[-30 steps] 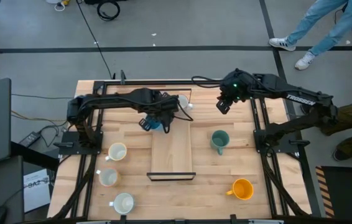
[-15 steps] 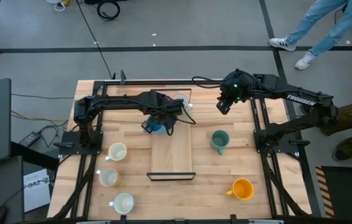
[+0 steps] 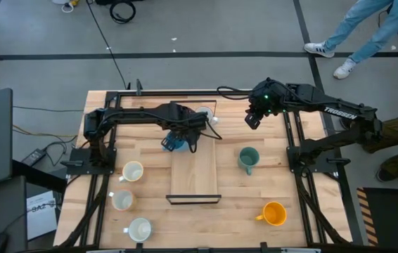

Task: Place coffee mugs
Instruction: Put the blue mug on the shelf

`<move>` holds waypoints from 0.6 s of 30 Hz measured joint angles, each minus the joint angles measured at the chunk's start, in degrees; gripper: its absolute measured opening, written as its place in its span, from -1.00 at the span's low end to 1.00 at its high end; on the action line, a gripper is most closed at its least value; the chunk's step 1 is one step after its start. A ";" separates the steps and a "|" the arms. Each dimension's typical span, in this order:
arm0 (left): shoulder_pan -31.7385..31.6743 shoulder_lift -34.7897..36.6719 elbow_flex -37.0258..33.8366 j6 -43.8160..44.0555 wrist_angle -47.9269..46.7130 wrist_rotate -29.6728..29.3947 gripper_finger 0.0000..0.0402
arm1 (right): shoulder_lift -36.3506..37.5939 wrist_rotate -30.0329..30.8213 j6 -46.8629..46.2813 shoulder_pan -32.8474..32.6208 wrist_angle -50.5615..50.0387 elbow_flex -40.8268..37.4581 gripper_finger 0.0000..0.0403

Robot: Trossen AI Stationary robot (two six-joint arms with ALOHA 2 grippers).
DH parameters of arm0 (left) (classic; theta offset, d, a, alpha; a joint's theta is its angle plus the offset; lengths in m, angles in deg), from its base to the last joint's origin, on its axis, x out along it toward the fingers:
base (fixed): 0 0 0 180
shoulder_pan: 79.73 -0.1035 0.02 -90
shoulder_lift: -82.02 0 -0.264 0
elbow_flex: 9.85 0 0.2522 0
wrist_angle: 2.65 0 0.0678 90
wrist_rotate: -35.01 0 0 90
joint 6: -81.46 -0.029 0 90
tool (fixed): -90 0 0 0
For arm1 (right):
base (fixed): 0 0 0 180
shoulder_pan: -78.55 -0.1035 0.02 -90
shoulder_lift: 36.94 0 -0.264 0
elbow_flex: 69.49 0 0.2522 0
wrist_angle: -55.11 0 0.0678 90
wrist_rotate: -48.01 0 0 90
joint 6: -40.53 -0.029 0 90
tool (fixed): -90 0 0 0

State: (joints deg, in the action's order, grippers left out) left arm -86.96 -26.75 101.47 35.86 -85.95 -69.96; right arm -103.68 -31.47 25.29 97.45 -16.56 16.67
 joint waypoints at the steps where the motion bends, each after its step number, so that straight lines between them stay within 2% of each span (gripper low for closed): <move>1: 0.00 0.00 0.00 0.00 0.04 0.00 -0.77 | 0.00 0.00 0.00 0.00 0.00 0.00 -0.33; 18: 0.00 -0.02 0.00 0.01 0.02 0.04 -0.76 | 0.00 -0.09 0.43 0.00 0.00 0.00 -0.33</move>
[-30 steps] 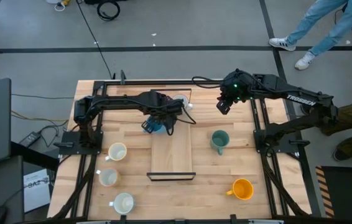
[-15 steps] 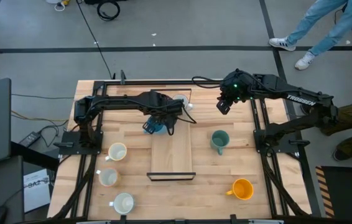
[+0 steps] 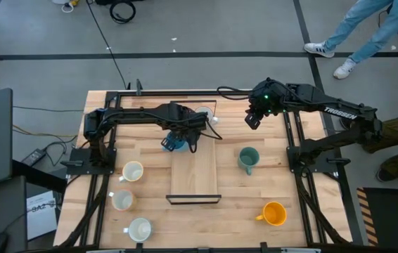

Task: Place coffee mugs
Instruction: Put the blue mug on the shelf, then put the orange patterned mug on the shelf

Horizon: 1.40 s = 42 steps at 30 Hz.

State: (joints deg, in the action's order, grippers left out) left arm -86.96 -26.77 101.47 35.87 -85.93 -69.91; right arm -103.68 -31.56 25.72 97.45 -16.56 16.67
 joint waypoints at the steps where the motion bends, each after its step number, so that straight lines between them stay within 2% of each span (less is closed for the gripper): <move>1: 0.00 0.00 0.00 0.01 0.02 0.00 -0.76 | 0.00 0.00 -0.01 0.00 0.00 0.00 -0.33; 6: -0.07 0.00 -0.03 0.01 0.37 -0.05 -0.74 | 0.00 -0.02 0.00 0.00 0.00 0.00 -0.33; 18: -0.07 0.00 -0.04 0.01 2.05 -0.09 -0.42 | 0.00 -0.04 0.00 0.00 0.00 0.00 -0.33; 42: -0.07 -0.02 -0.04 0.01 2.58 -1.63 -0.04 | 0.00 -0.07 0.44 0.00 0.00 0.00 -0.33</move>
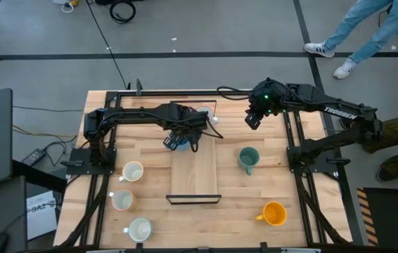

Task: Place coffee mugs
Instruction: Put the orange patterned mug on the shelf

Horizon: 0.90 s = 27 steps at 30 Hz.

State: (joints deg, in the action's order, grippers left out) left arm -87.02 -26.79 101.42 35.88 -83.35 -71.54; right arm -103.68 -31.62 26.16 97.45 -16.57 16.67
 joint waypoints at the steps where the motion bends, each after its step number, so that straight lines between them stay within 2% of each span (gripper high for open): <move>1: 0.01 0.00 0.00 0.00 0.22 -0.56 -0.04 | 0.00 -0.02 0.00 0.00 0.00 0.00 -0.33; 8: 0.35 0.00 0.00 0.00 2.23 -5.73 -0.04 | 0.00 -0.01 0.00 0.00 -0.02 0.00 -0.33; 18: 2.79 0.41 0.00 -0.06 2.31 -5.91 -0.04 | 0.00 -0.01 0.00 0.00 -0.02 0.00 -0.33; 27: 5.14 3.64 0.04 0.35 2.32 -7.00 -0.04 | -0.02 -0.01 0.00 0.00 0.13 0.00 -0.33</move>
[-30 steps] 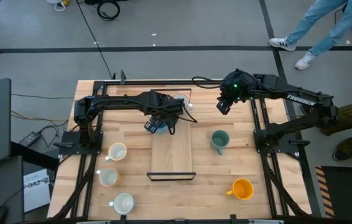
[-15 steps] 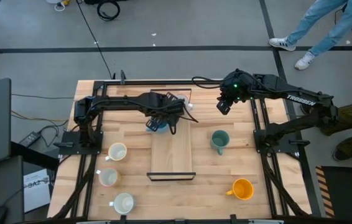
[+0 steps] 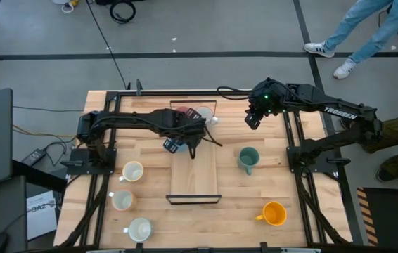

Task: Place coffee mugs
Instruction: Put the orange patterned mug on the shelf

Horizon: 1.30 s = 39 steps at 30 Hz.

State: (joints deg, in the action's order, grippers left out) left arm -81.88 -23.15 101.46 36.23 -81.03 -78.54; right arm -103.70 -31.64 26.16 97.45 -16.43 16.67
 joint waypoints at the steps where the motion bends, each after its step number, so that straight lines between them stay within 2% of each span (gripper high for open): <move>1: 0.31 0.50 0.03 0.72 0.17 -0.13 -0.04 | 0.00 0.01 0.00 0.00 0.10 0.00 -0.33; 12: 2.46 6.99 0.03 12.43 -3.10 -0.82 -0.04 | 0.00 -0.03 0.00 0.00 0.40 0.00 -0.33; 20: 4.94 12.67 0.03 29.79 -13.03 0.28 -0.04 | 0.00 -0.11 0.00 0.00 0.72 0.00 -0.33; 25: 7.01 15.22 0.03 41.05 -20.79 4.49 -0.04 | 0.00 -0.11 0.00 0.00 0.72 0.00 -0.33; 29: 8.46 16.07 0.03 47.15 -25.66 11.25 -0.04 | 0.00 -0.11 0.00 0.00 0.72 0.00 -0.33; 34: 10.89 16.77 -0.20 48.92 -25.38 19.57 -0.04 | 0.00 -0.09 0.00 0.00 0.94 0.00 -0.33; 39: 14.50 16.67 -0.19 48.59 -25.36 19.81 -0.04 | 0.00 -0.09 -0.02 -0.02 1.18 0.00 -0.33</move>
State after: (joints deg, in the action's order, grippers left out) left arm -67.38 -6.48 101.27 84.81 -106.39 -58.74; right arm -103.70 -31.73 26.14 97.42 -15.25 16.67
